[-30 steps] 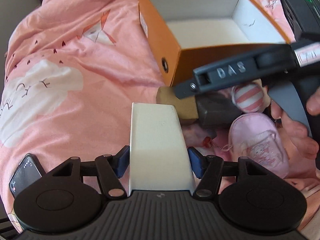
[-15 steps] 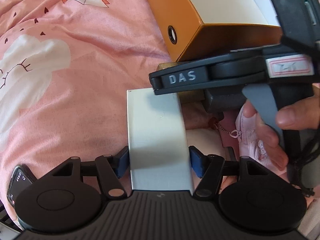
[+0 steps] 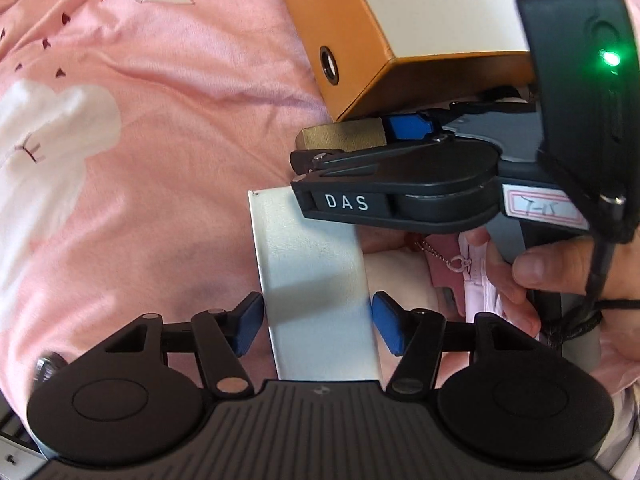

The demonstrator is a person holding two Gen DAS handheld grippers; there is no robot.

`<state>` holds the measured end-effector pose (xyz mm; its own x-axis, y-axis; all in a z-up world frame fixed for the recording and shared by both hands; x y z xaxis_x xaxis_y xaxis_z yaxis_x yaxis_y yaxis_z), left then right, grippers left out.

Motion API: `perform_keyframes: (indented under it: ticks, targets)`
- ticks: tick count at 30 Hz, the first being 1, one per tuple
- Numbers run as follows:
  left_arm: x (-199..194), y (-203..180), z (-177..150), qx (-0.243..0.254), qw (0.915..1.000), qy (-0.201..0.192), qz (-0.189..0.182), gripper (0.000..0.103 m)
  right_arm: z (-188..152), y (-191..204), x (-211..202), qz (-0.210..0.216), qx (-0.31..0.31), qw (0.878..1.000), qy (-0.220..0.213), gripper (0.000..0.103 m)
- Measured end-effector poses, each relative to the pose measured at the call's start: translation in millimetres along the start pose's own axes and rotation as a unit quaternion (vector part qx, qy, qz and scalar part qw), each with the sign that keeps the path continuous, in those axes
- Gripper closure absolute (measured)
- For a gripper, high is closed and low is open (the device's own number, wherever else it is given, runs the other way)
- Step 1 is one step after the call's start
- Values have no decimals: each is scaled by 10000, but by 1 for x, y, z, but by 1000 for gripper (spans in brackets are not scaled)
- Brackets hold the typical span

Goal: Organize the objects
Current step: 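Grasp the white box with the left gripper while the right gripper grasps the tan box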

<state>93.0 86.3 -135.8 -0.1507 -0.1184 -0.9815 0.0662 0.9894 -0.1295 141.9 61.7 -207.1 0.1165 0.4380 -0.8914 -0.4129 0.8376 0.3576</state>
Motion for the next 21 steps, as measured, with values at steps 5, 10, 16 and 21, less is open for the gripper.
perform_keyframes:
  ticks: [5,10,16,21]
  targets:
    - [-10,-3,-8,-21,9991,-409,-103,35,0,-1,-8,123,19,9999,-75,34]
    - [-24,-7,-20,-75,9955,-912,-245,36,-2,-1,-31,412,172,9987,-244,34]
    - [-46,-12,-35,-105,9886,-1461,-354,36,-8,0,-68,700,285,9955,-578,35]
    - [-67,-18,-45,-126,9827,-1812,-366,71,-16,-5,-99,929,457,9912,-823,35]
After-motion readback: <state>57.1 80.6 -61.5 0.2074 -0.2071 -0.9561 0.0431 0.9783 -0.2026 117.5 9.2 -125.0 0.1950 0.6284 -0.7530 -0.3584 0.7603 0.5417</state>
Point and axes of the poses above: each gripper's, at about its wrist camera, not at the fingertips, and x roughly the way its jaws point, y to its left, z to its top, the point moved 10 cm from there along x, roughly the way its jaws point, and after that the axes turned 2 degrees about -y, right-handed, at the moved point
